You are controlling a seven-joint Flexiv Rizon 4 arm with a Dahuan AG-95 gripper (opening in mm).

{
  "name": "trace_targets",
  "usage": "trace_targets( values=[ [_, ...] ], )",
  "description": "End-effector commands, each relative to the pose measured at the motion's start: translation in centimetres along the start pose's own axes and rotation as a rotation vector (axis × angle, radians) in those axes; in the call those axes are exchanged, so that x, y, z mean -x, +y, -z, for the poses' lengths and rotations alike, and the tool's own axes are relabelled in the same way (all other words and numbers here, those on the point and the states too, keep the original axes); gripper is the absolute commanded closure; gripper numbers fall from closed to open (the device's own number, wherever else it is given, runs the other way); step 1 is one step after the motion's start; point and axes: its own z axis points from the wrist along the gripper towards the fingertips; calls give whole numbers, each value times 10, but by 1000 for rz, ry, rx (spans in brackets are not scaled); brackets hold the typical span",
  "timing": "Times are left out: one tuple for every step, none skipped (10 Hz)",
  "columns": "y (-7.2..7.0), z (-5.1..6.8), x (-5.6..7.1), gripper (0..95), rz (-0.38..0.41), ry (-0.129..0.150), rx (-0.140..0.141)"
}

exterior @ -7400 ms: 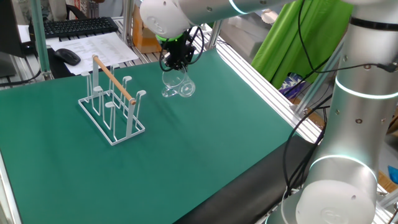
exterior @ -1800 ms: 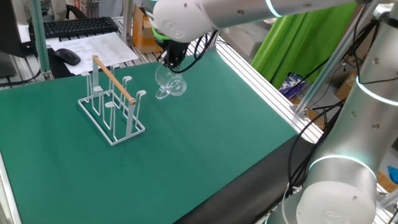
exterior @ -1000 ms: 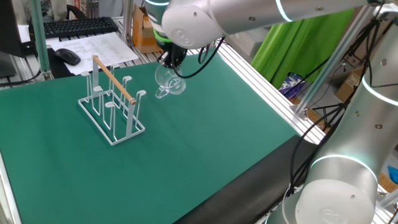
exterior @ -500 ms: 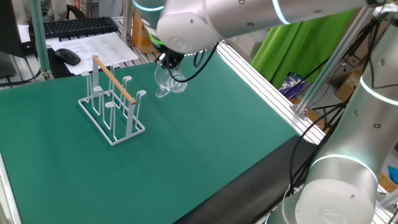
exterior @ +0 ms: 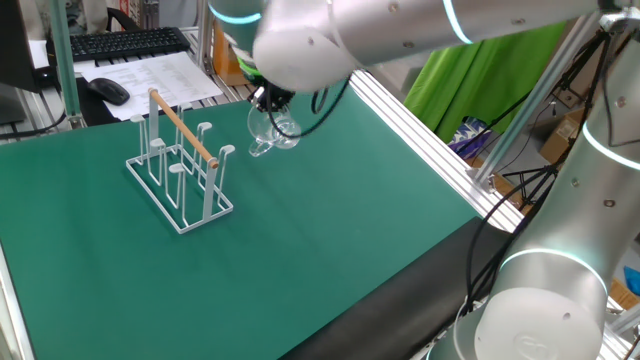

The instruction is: Put the cup on the cup rack

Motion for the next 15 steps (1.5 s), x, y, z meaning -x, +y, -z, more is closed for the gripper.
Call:
trace_targets(
  values=[
    [4, 2, -3, 950, -25, -22, -20],
    [5, 3, -3, 950, -46, -28, -26],
    [6, 4, -3, 950, -63, -35, -31],
    [7, 6, -2, 950, -84, -43, -34],
    [9, 8, -2, 950, -99, -46, -38],
    [11, 12, 0, 950, -120, -49, -49],
    [13, 15, 1, 950, -134, -49, -53],
    [16, 17, 1, 950, -163, -53, -55],
    [19, 18, 1, 950, -185, -73, -59],
    [23, 19, -1, 950, -207, -104, -77],
    [25, 19, -2, 950, -223, -126, -86],
    [26, 19, -2, 950, -242, -144, -88],
    [26, 19, -2, 950, -252, -150, -92],
    [26, 19, -1, 950, -257, -150, -92],
    [27, 19, -1, 950, -257, -143, -93]
  ],
)
